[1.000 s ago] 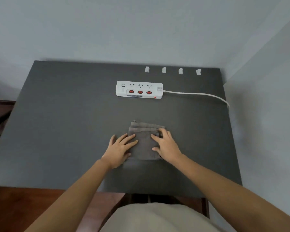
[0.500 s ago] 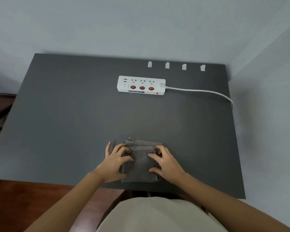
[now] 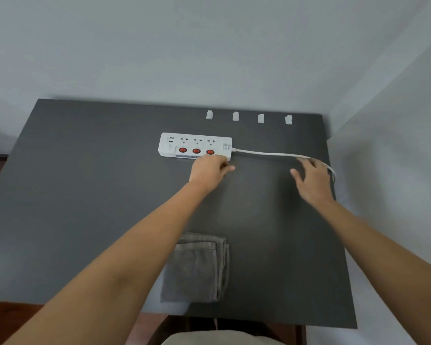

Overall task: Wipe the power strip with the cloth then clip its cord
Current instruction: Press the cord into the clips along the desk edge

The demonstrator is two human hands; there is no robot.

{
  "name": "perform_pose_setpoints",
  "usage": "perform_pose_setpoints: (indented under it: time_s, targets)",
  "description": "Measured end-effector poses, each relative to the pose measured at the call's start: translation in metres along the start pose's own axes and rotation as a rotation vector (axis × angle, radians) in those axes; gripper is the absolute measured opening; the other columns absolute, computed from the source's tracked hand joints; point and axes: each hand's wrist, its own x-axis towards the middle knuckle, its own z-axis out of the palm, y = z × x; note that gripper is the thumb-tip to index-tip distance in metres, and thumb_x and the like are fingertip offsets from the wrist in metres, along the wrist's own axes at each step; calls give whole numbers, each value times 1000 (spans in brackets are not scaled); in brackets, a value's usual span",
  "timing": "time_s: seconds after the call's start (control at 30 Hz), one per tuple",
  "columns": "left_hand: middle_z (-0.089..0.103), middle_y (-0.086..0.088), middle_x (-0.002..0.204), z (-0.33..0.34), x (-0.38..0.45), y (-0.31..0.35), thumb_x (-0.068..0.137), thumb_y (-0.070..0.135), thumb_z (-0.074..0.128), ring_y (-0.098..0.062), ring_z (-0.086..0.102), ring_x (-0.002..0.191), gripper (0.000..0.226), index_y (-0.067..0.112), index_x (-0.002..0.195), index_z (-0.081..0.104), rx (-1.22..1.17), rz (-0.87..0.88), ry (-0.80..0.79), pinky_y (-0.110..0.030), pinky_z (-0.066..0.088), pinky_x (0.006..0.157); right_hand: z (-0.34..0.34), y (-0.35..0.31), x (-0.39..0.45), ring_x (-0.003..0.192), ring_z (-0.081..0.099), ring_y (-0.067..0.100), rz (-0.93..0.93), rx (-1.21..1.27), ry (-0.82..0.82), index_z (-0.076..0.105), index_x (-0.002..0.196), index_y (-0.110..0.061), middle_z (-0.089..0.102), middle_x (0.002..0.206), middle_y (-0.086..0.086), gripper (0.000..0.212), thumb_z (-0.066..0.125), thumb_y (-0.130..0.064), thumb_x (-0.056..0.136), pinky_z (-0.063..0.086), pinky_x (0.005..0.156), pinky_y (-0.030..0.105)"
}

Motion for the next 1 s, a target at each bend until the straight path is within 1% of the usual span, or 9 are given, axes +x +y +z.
perform_pose_setpoints:
  time_s: [0.07,0.13,0.23,0.33,0.43,0.57,0.67,0.8,1.0]
  targets:
    - [69,-13,81,14,18,20,98,36,46,-33,61,77,34,12,76,58,59,55,-12,-34,41,67,1,18,20,130,35,42,32,-90,-63,44,136,-19,40,140,24,47,55,-28,91,32,105,52]
    - [63,-17,106,35,33,32,99,18,43,-36,58,98,22,7,101,62,-22,116,-52,-40,45,80,2,32,34,129,34,42,43,-143,-103,41,137,-20,39,138,25,47,54,-27,92,30,106,51]
    - [42,-18,142,62,52,40,90,-5,42,-35,39,131,46,3,134,47,-72,210,-165,-40,33,111,6,45,48,108,49,44,41,-163,-119,56,120,-16,53,113,24,29,54,-21,92,38,97,50]
    - [35,-20,149,76,64,39,89,-6,41,-36,25,142,53,1,142,37,-89,191,-187,-46,19,118,7,42,53,81,58,44,-43,-130,-130,65,95,-11,56,87,20,13,53,-15,92,50,74,48]
    - [47,-19,138,78,75,16,94,5,44,-37,36,134,44,3,138,43,-62,162,-143,-47,20,116,10,29,60,75,60,43,-104,-90,-115,69,92,-7,60,82,20,12,58,-11,89,50,68,45]
    - [59,-15,112,58,87,-29,92,20,56,-35,52,106,31,8,121,61,-81,142,-6,-40,37,99,21,-12,75,78,63,37,-160,-18,-119,73,95,-8,67,82,16,13,64,-9,85,49,75,36]
    - [60,-11,105,34,99,-64,91,27,61,-30,53,100,26,13,112,66,-80,93,58,-36,35,94,33,-56,90,78,64,29,-168,79,-128,73,94,-9,69,84,13,13,68,-7,82,42,75,25]
    - [61,-9,96,1,119,-111,85,34,68,-30,54,93,24,15,99,69,-69,36,125,-37,36,90,52,-115,112,70,58,15,-130,219,-154,70,86,-13,68,76,2,8,72,-10,79,40,73,22]
    - [53,4,85,-21,147,-154,77,46,72,-20,51,89,31,17,86,65,-103,-27,147,-27,25,83,80,-161,146,68,57,16,-130,265,-151,67,79,-12,63,70,-2,5,71,-9,78,44,72,26]
